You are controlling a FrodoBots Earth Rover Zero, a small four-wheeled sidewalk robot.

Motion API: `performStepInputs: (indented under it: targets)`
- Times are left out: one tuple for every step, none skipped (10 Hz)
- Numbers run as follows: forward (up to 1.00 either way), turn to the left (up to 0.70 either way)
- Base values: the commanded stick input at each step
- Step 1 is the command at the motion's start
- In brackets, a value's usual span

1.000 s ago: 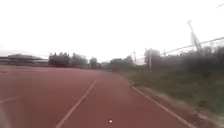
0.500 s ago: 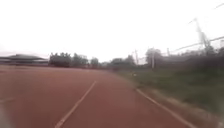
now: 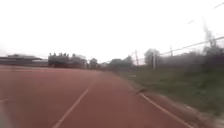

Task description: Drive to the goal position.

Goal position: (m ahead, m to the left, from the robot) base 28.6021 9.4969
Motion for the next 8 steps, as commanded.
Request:
performStepInputs:
  targets:
    - [0.7, 0.0]
    - [0.7, 0.0]
    - [0.7, 0.0]
    - [0.7, 0.0]
    - [0.7, 0.0]
    - [0.7, 0.0]
    - [0.7, 0.0]
    - [0.7, 0.0]
